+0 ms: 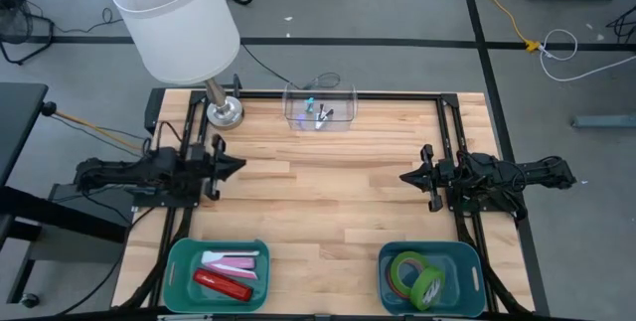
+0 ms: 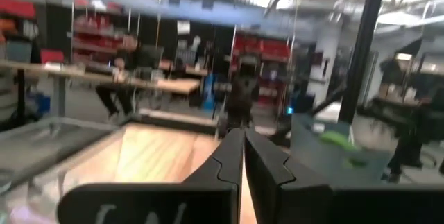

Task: Pick and place Stapler, Stapler remover, tape
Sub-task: Return to Home Position

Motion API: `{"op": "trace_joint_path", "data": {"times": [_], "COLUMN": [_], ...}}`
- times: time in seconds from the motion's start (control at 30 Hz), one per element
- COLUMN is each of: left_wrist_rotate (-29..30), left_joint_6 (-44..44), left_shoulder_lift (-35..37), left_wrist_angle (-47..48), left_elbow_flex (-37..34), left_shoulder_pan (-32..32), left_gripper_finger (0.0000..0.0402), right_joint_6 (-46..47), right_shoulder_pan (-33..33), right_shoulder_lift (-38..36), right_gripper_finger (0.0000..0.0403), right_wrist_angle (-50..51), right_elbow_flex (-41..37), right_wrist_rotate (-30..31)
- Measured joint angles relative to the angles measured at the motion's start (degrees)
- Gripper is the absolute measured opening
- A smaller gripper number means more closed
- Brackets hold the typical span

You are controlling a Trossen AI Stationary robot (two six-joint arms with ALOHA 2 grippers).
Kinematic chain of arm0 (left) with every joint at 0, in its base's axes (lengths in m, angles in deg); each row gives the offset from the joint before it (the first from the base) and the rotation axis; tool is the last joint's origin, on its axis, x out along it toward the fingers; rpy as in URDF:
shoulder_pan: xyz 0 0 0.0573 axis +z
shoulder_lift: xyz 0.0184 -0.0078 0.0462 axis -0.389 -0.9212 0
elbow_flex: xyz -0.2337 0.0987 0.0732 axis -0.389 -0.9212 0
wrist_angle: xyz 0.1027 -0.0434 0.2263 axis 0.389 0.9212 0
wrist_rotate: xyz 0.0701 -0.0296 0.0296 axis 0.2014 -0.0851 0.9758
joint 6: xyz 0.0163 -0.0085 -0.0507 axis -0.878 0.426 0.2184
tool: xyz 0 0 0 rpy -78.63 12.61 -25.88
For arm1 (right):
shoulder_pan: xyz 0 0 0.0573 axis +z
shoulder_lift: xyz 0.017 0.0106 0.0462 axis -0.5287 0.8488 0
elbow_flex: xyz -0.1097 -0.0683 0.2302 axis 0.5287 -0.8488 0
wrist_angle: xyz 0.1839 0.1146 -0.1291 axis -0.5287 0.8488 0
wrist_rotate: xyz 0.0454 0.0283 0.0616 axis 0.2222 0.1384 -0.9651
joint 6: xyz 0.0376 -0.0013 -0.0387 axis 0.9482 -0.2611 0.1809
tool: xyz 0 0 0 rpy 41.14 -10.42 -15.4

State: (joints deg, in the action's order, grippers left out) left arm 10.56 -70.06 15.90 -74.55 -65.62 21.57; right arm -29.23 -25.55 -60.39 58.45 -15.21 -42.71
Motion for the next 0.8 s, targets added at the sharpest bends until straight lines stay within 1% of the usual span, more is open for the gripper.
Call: {"op": "trace_joint_path", "data": {"times": [0.13,0.3,0.6,0.8], "left_wrist_rotate": [0.02,0.0,-0.83,-0.83], "left_joint_6": [-0.02,0.23,-1.55,-1.14], "left_shoulder_lift": [0.0,0.0,-0.01,-0.04], "left_wrist_angle": [5.34,9.07,10.14,9.38], "left_elbow_flex": [-0.02,-0.02,0.0,-0.07], "left_shoulder_pan": [-0.02,-0.02,-0.02,-0.02], "left_gripper_finger": [0.0018,0.0018,0.0018,0.0018], "right_joint_6": [-0.02,-0.02,-0.04,-0.2], "right_shoulder_pan": [0.0,-0.01,-0.01,-0.02], "right_shoulder_lift": [0.0,0.0,0.0,0.0], "right_gripper_finger": [0.0015,0.0015,0.0015,0.0015], "right_wrist_angle": [0.0,0.0,0.0,0.0], "right_elbow_flex": [0.0,0.0,0.0,0.0], "right_wrist_rotate": [0.0,0.0,0.0,0.0]}}
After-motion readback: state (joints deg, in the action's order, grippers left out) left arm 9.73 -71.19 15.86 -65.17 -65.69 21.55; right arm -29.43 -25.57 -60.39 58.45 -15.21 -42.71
